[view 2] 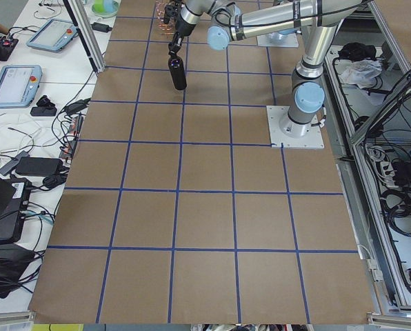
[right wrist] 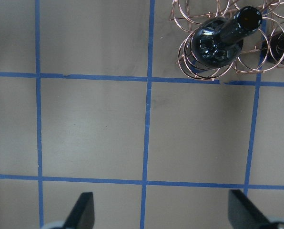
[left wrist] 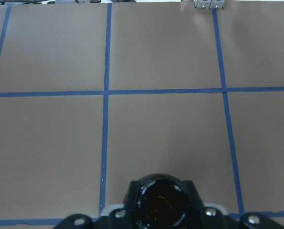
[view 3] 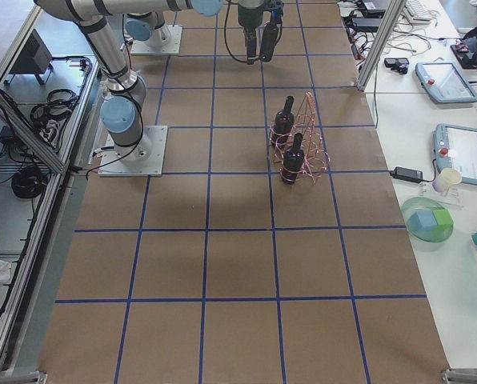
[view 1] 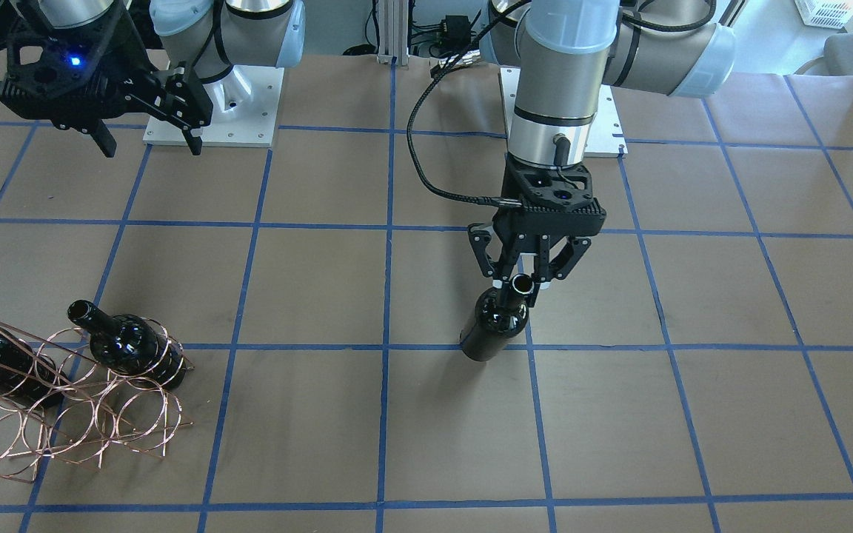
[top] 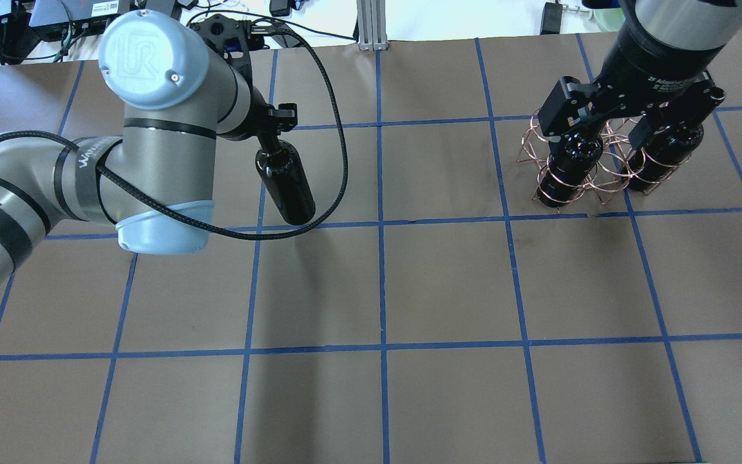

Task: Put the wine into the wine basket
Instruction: 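Carry the bottle with the left gripper toward the table center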

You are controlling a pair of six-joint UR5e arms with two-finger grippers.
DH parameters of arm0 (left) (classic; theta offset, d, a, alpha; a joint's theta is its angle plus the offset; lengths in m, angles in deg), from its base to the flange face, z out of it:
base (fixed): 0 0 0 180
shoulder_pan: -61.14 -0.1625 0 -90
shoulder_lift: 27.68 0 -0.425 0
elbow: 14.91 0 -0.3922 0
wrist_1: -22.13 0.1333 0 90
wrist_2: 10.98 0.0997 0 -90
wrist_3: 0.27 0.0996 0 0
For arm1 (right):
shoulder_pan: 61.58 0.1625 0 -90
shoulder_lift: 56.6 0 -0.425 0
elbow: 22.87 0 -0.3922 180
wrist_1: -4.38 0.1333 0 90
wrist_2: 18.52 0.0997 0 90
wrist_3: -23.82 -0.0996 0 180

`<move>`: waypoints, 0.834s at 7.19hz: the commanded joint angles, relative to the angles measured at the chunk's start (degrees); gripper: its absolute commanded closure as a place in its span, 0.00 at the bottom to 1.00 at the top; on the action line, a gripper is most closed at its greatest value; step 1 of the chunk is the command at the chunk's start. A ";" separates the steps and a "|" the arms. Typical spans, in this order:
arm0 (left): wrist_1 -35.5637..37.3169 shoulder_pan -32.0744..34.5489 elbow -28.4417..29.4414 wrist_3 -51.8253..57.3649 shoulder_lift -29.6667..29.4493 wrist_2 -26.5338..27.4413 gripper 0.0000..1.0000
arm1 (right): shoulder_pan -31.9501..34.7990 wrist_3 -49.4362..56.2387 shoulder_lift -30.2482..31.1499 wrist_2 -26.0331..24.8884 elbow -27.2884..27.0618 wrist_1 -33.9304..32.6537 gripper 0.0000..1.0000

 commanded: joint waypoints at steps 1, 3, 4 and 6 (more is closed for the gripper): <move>0.24 3.79 -1.77 -3.45 0.04 4.80 1.00 | -0.10 0.23 0.00 -1.00 -0.09 0.38 0.00; 0.24 3.98 -1.87 -3.45 -0.05 5.00 1.00 | -0.10 0.23 0.00 -1.36 -0.09 0.99 0.00; 0.23 3.98 -1.95 -4.31 -0.22 4.83 1.00 | -0.10 0.23 0.09 -1.36 -0.09 1.17 0.00; 0.32 3.97 -2.13 -5.37 -1.10 4.83 1.00 | -0.10 0.14 0.09 -1.44 -0.09 1.17 0.00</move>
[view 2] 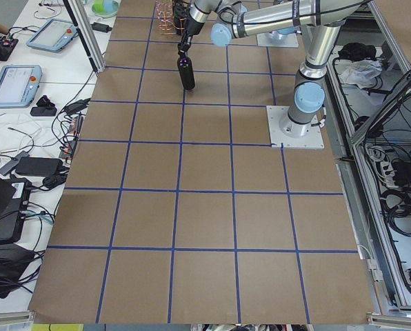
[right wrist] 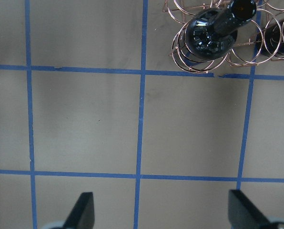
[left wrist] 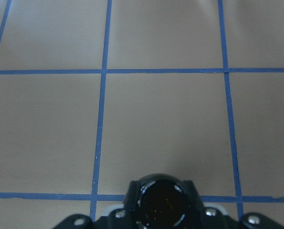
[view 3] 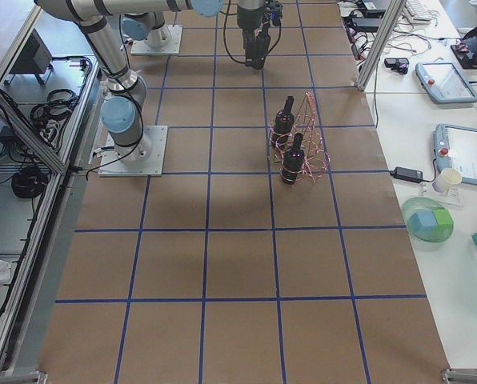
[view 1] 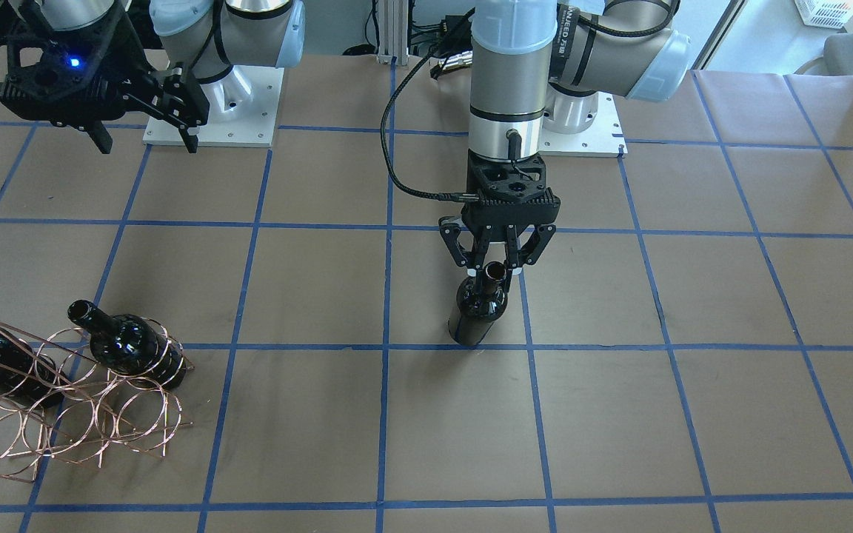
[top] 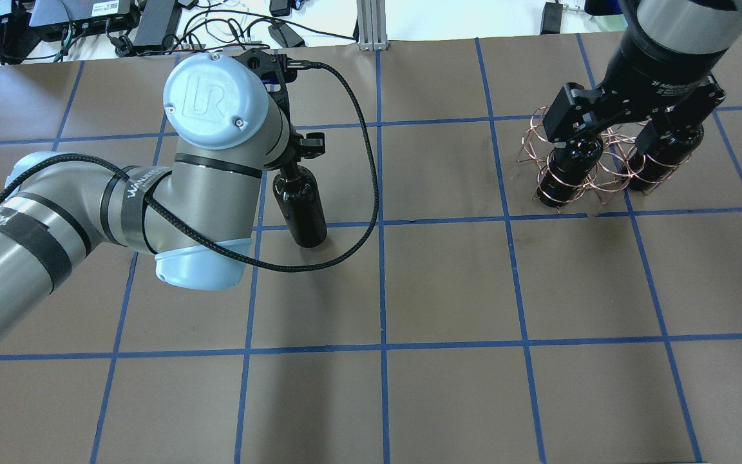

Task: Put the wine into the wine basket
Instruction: 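Carry the bottle with the left gripper toward the table center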

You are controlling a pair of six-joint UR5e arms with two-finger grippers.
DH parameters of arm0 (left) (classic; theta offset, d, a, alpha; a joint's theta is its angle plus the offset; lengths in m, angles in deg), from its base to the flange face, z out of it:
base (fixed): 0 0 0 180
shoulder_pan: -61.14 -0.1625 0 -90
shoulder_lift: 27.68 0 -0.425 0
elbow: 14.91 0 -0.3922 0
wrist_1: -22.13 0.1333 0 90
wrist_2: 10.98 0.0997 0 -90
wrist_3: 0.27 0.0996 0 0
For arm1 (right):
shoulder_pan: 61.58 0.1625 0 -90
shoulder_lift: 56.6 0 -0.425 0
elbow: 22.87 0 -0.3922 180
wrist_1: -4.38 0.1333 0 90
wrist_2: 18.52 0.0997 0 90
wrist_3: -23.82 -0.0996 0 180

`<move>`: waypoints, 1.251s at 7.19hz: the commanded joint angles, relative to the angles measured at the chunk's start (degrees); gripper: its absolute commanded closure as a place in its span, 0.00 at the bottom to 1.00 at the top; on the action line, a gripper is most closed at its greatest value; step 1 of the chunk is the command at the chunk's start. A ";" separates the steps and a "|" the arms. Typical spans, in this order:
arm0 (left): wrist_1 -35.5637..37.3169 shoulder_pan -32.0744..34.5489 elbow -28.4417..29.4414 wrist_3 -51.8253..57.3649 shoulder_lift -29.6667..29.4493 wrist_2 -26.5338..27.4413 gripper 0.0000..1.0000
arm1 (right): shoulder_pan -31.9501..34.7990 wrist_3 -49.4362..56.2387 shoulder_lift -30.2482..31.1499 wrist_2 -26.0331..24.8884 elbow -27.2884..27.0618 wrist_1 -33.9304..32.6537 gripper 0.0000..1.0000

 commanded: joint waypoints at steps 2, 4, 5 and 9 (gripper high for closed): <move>0.15 0.05 -0.07 -1.93 -0.17 -0.01 1.00 | 0.00 -0.11 0.01 -0.07 0.00 0.22 0.00; 0.07 0.05 -0.07 -1.85 -0.43 -0.01 1.00 | 0.00 -0.46 0.01 -0.68 0.00 1.09 0.00; 0.42 0.05 0.02 -2.02 -0.52 0.08 1.00 | 0.00 -0.64 0.27 -0.77 0.00 1.62 0.00; 2.44 0.05 0.02 -2.37 -1.13 0.17 1.00 | -0.09 -0.55 0.36 -0.77 -0.09 2.06 0.00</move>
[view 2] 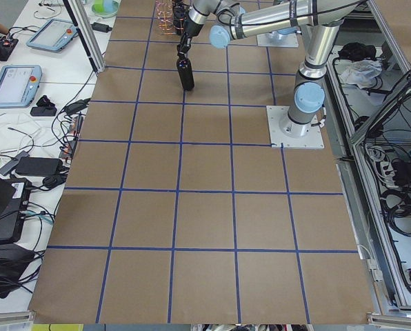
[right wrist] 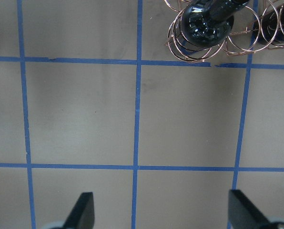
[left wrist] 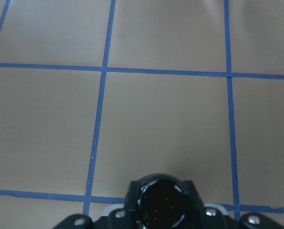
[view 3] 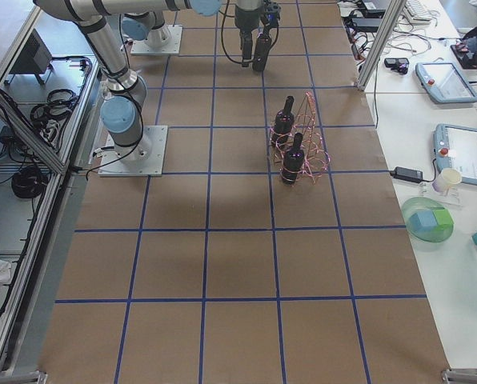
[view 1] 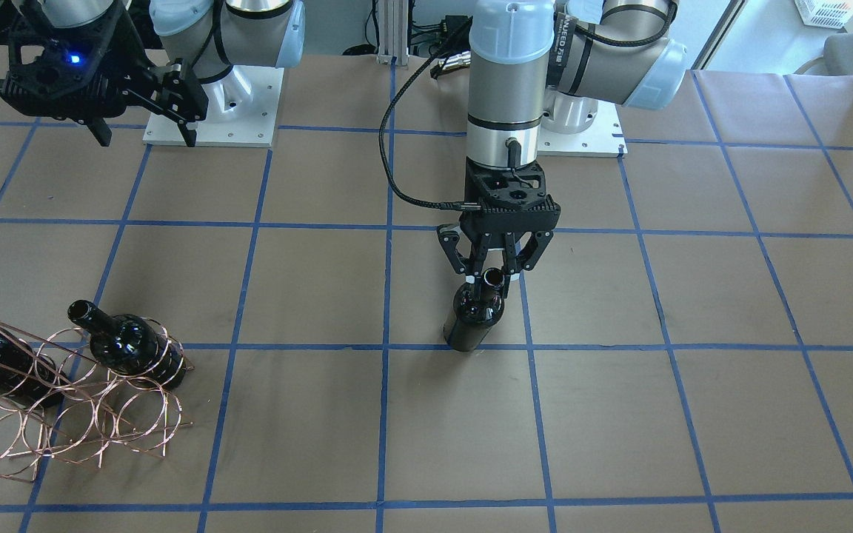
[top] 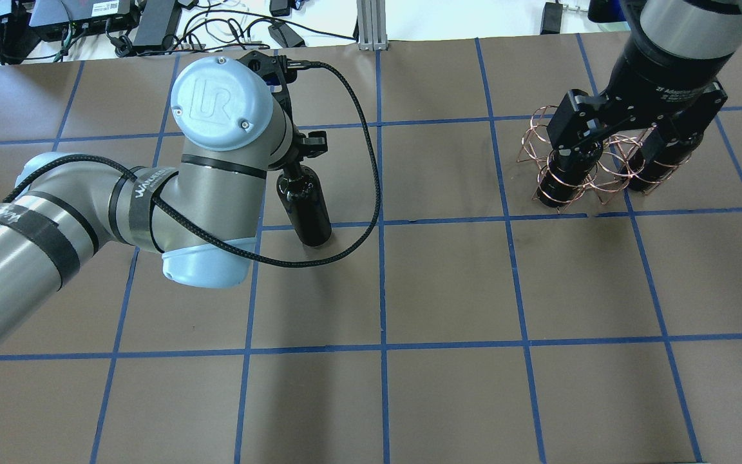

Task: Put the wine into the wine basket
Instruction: 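Carry the bottle with the left gripper toward the table center, then lower the bottle upright onto the table and open the left gripper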

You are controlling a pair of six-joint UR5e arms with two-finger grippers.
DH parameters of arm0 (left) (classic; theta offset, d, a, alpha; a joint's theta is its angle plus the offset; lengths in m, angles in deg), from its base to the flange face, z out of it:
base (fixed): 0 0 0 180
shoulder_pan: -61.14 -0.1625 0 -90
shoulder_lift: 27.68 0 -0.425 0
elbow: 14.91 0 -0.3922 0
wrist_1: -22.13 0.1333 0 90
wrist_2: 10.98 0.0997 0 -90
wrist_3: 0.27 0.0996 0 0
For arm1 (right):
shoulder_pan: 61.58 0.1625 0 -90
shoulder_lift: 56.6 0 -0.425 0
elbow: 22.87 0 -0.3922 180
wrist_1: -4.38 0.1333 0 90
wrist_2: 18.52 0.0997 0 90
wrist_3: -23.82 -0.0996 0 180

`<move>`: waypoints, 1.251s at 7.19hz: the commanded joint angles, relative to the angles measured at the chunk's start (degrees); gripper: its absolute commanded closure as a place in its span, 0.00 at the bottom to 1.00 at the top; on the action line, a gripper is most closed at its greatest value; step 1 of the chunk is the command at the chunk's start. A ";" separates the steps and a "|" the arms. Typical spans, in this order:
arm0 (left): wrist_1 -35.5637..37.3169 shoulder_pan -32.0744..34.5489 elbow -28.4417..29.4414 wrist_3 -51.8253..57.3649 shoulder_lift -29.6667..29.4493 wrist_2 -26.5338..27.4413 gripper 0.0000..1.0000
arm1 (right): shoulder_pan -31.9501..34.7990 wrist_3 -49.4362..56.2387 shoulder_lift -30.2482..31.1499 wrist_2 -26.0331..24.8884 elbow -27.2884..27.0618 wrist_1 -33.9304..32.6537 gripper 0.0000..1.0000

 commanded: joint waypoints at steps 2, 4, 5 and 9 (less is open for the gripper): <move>0.66 0.00 -0.09 -0.02 -0.23 0.18 1.00 | 0.00 0.00 0.01 -0.09 -0.04 0.27 0.00; 0.48 0.00 -0.09 0.24 -0.66 0.09 1.00 | 0.00 0.18 -0.08 -0.01 -0.04 0.27 0.00; 0.48 0.00 -0.09 -0.11 -0.93 0.18 1.00 | 0.00 0.79 -0.17 0.60 -0.04 0.01 0.00; 0.48 0.00 0.44 -0.02 -1.28 0.09 0.16 | -0.09 0.88 -0.43 1.14 -0.39 -1.84 0.00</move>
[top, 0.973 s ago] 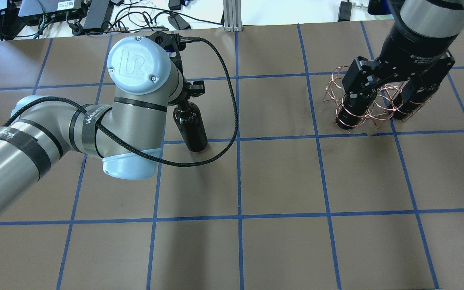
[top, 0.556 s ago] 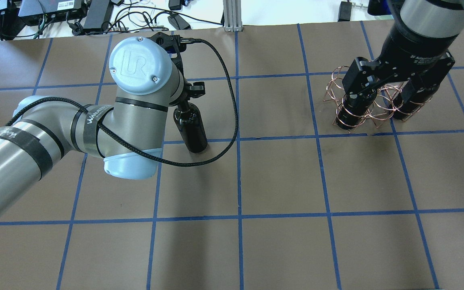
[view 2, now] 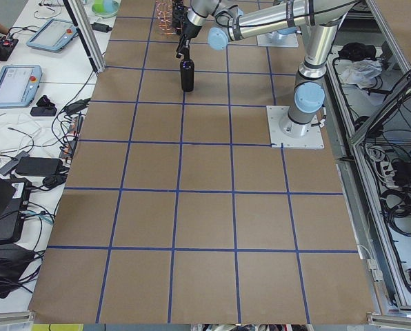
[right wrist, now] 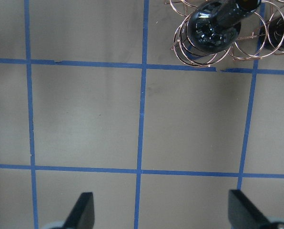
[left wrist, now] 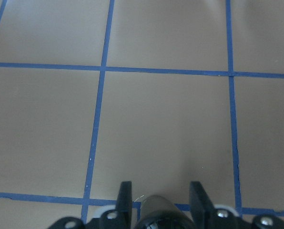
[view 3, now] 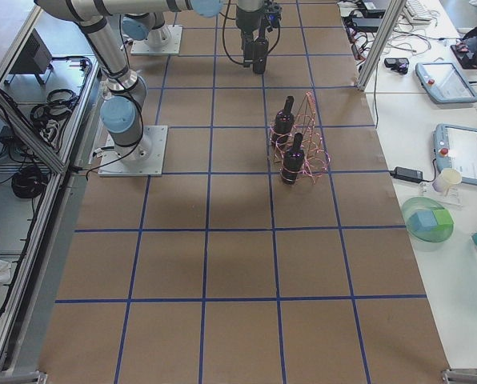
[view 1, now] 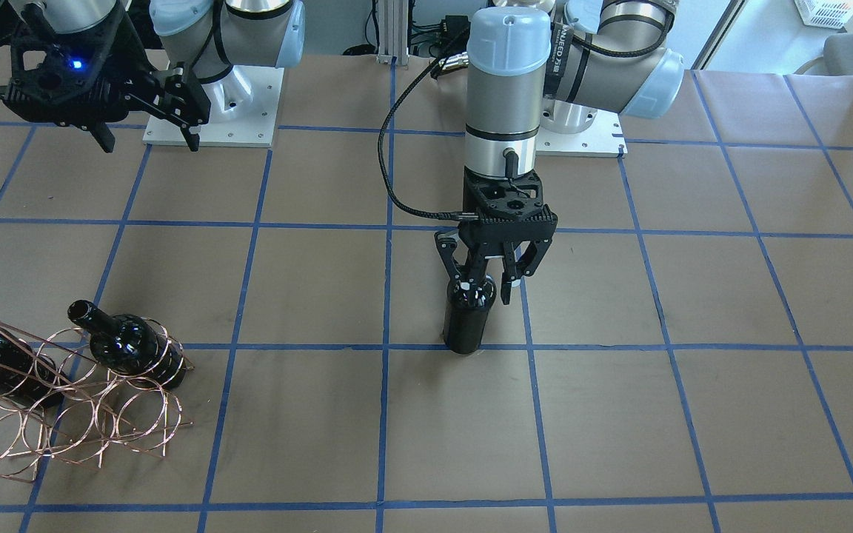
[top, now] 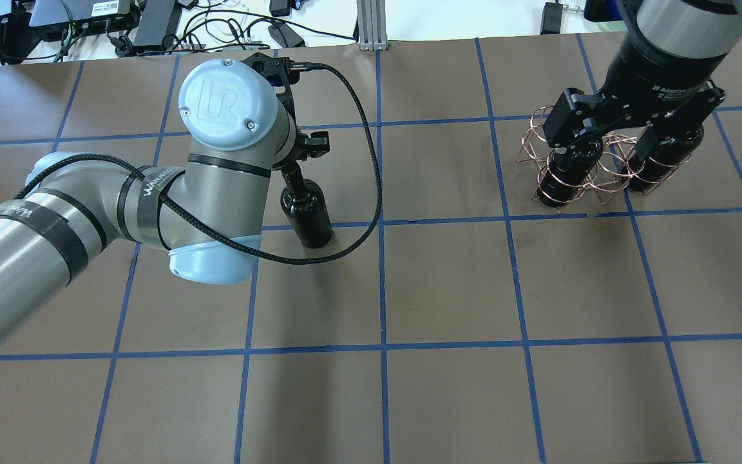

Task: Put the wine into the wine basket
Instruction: 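Lower the bottle upright onto the table and open the left gripper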

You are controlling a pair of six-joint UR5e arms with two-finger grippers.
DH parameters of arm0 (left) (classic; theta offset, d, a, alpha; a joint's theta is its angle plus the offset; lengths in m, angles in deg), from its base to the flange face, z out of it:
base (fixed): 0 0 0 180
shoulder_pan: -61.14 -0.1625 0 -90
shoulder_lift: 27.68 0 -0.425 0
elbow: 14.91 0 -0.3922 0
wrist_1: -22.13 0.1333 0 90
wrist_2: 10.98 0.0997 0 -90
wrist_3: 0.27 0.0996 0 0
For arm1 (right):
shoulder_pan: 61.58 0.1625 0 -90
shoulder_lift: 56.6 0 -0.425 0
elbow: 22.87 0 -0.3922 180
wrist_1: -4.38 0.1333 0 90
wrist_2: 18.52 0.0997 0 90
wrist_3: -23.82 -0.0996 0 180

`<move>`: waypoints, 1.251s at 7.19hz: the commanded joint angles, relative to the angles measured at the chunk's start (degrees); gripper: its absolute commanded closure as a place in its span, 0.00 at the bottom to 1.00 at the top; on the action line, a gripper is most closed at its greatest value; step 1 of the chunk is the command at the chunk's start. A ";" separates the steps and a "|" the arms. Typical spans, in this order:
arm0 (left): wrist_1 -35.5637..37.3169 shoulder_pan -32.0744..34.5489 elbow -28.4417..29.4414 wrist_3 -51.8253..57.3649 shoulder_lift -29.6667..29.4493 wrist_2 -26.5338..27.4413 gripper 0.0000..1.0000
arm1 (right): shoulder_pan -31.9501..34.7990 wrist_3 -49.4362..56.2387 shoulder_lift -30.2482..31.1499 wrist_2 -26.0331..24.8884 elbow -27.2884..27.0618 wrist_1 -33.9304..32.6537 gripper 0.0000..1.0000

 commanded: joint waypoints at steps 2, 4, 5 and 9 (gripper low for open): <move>-0.35 -0.09 1.03 0.15 0.55 0.11 0.00 | -0.02 -0.34 0.14 -0.69 -0.22 -0.49 0.00; -12.39 -1.14 6.89 0.15 1.61 -0.76 0.00 | -0.10 -0.87 0.84 -0.87 -0.04 -0.75 0.00; -24.31 -2.36 13.63 0.15 1.87 -2.77 0.00 | -0.10 -0.69 0.67 -0.79 -0.13 -2.06 0.00; -47.07 -17.81 22.57 13.31 4.06 -13.68 0.00 | 0.51 -1.04 -1.42 1.04 -0.30 -4.54 0.00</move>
